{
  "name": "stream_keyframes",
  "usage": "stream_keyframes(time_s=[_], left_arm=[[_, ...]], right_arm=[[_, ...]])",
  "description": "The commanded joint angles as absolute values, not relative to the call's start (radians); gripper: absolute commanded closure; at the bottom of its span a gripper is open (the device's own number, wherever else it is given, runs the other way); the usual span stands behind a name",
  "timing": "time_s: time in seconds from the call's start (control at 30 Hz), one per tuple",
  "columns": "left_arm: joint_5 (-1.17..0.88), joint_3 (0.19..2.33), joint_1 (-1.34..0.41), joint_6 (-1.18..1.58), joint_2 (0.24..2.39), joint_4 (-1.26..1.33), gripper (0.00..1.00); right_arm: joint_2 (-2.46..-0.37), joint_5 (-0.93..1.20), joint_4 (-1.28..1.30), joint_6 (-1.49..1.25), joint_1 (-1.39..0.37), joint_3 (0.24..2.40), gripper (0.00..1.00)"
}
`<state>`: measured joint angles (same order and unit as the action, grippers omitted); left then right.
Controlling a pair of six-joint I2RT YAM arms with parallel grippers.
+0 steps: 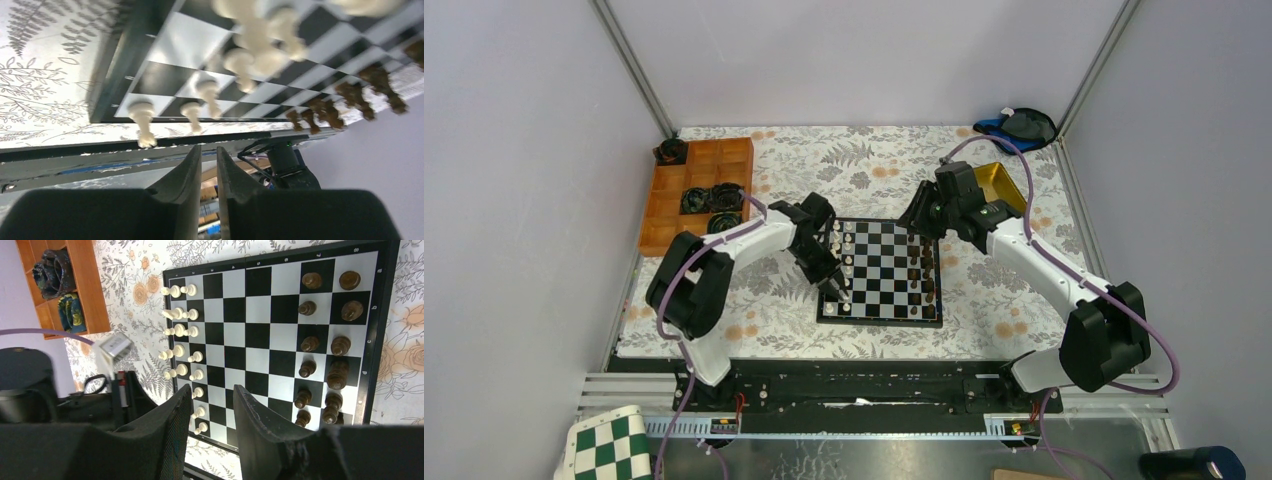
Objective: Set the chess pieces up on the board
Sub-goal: Place the chess piece on the chessboard, then pick up the chess piece from the storage box.
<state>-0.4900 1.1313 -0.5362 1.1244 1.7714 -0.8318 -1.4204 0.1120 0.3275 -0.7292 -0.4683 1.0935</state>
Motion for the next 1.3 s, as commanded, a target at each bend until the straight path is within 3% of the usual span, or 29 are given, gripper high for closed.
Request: stream_keyframes(time_s=[0.0, 0.2, 0.3, 0.5, 0.67, 0.9, 1.1, 1.27], left_arm=[[-0.406, 1.236, -0.540, 1.085, 1.687, -0.891, 0.77], [-0.369, 1.201, -0.539, 1.086, 1.553, -0.893, 0.75], [-0.319, 1.192, -0.534, 1.058, 1.481, -0.891, 0.63], [-0.191, 1.186, -0.526, 0.972, 1.382, -0.821, 0.22], [-0.089, 1.145, -0.523, 0.931, 1.307, -0.734, 0.04], [0.038, 1.112, -0.521, 0.891, 1.220, -0.736, 0.01], [0.121, 1.111, -0.518, 0.870, 1.190, -0.789, 0.01], [0.161, 1.116, -0.516, 0.861, 1.187, -0.808, 0.01]], right_arm=[[-1.416, 0.063, 0.346, -0.675, -0.462, 1.174, 0.57], [-1.420, 0.010, 0.400, -0.652, -0.447, 1.240, 0.57], [-1.427, -0.055, 0.440, -0.639, -0.433, 1.291, 0.57], [-1.499, -0.199, 0.505, -0.587, -0.375, 1.403, 0.56], [-1.610, -0.261, 0.560, -0.524, -0.260, 1.492, 0.56], [-1.787, -0.226, 0.607, -0.524, -0.099, 1.593, 0.55], [-1.927, -0.232, 0.660, -0.531, -0.079, 1.690, 0.55], [-1.943, -0.205, 0.619, -0.510, -0.074, 1.627, 0.56]])
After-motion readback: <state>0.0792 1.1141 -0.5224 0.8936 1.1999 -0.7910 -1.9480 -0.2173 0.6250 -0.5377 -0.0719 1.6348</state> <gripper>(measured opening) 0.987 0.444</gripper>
